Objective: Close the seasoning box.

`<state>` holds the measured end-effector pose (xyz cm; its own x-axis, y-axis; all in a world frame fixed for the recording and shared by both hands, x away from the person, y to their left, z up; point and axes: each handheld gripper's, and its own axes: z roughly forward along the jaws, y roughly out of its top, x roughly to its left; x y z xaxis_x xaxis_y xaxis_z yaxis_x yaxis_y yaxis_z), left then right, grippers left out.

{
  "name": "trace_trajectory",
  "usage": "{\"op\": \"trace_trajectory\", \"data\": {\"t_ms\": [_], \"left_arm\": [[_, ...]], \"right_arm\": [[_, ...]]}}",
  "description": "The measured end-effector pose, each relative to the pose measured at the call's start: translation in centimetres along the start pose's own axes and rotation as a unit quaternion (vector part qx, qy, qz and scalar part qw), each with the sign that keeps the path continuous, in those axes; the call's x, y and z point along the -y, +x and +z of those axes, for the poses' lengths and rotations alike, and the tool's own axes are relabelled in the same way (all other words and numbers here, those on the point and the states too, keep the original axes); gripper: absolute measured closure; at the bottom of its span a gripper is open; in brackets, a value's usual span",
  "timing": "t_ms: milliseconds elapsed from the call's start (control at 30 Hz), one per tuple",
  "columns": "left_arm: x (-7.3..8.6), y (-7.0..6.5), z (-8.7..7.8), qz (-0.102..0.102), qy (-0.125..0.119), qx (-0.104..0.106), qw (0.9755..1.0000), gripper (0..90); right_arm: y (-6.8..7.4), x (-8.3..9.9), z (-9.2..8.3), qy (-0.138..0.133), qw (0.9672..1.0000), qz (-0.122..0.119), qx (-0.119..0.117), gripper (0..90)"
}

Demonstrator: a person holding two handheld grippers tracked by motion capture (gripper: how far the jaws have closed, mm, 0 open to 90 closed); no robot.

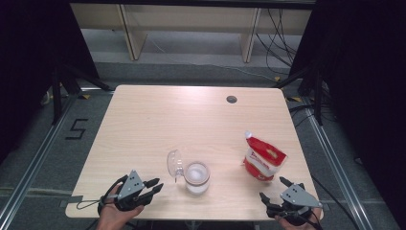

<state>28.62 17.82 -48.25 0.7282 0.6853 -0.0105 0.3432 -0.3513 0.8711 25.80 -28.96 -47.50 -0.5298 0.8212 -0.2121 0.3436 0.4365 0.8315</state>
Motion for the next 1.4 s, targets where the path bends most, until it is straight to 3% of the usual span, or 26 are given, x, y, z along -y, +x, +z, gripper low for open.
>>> {"op": "trace_trajectory", "data": {"t_ms": [133, 233, 300, 400, 567, 633, 733, 767, 800, 933, 1067, 1133, 1200, 1300, 1333, 1400], "left_arm": [[-0.4, -0.3, -0.1, 0.004, 0.003, -0.003, 1.0000, 89.3], [-0.6, -0.7, 0.2, 0.015, 0.005, 0.002, 0.9999, 89.5], [-0.9, -0.6, 0.2, 0.030, 0.008, 0.000, 0.9995, 89.5], [-1.3, -0.7, 0.3, 0.017, 0.001, 0.000, 0.9999, 89.6], [-2.4, -0.8, 0.1, 0.019, -0.013, 0.001, 0.9997, 89.6], [-2.8, -0.7, 0.2, 0.028, -0.015, 0.001, 0.9995, 89.6], [-3.2, -0.7, 0.3, 0.028, -0.017, 0.004, 0.9994, 89.6], [-3.5, -0.6, 0.3, 0.037, -0.017, 0.004, 0.9992, 89.6], [-3.5, -0.8, 0.4, 0.022, -0.021, 0.005, 0.9995, 89.6], [-4.3, -0.9, 0.4, 0.027, -0.027, 0.010, 0.9992, 89.6], [-4.9, -1.1, 0.7, 0.051, -0.028, 0.011, 0.9982, 89.6], [-5.0, -1.3, 0.8, 0.046, -0.029, 0.011, 0.9985, 89.5], [-5.1, -1.2, 0.9, 0.054, -0.029, 0.015, 0.9980, 89.6], [-5.3, -1.4, 1.0, 0.058, -0.029, 0.016, 0.9978, 89.5], [-5.3, -1.6, 1.0, 0.044, -0.030, 0.017, 0.9984, 89.5], [-5.5, -1.6, 1.0, 0.053, -0.028, 0.017, 0.9981, 89.5]], "right_arm": [[-0.1, 0.0, 0.0, 0.001, 1.0000, -0.001, 0.002, 17.5], [-0.2, 0.1, 0.1, 0.000, 1.0000, -0.004, 0.003, 17.5], [0.0, 0.1, 0.1, 0.004, 1.0000, 0.008, -0.004, 17.7], [-0.1, 0.0, 0.1, 0.002, 1.0000, 0.002, -0.001, 17.7], [0.0, 0.0, 0.1, 0.007, 1.0000, 0.004, -0.004, 17.9], [-0.1, 0.0, 0.1, 0.004, 1.0000, -0.007, 0.001, 17.9], [-0.1, 0.0, 0.1, 0.008, 1.0000, 0.002, -0.006, 17.9], [0.0, 0.0, 0.1, 0.008, 0.9999, 0.003, -0.006, 17.9], [0.0, 0.0, 0.1, 0.009, 0.9999, 0.004, -0.005, 17.9], [-0.1, 0.0, 0.2, 0.004, 1.0000, -0.004, -0.002, 18.0], [-0.1, 0.0, 0.2, 0.005, 1.0000, 0.004, -0.006, 17.9], [-0.2, 0.0, 0.2, 0.002, 1.0000, -0.001, -0.003, 18.0], [-0.1, 0.0, 0.2, 0.006, 0.9999, 0.008, -0.008, 18.0], [-0.2, 0.0, 0.2, 0.002, 1.0000, 0.000, -0.002, 18.0], [-0.2, 0.0, 0.2, 0.002, 1.0000, 0.001, -0.002, 18.0], [-0.2, 0.0, 0.2, 0.002, 1.0000, 0.002, -0.002, 18.1]]}}
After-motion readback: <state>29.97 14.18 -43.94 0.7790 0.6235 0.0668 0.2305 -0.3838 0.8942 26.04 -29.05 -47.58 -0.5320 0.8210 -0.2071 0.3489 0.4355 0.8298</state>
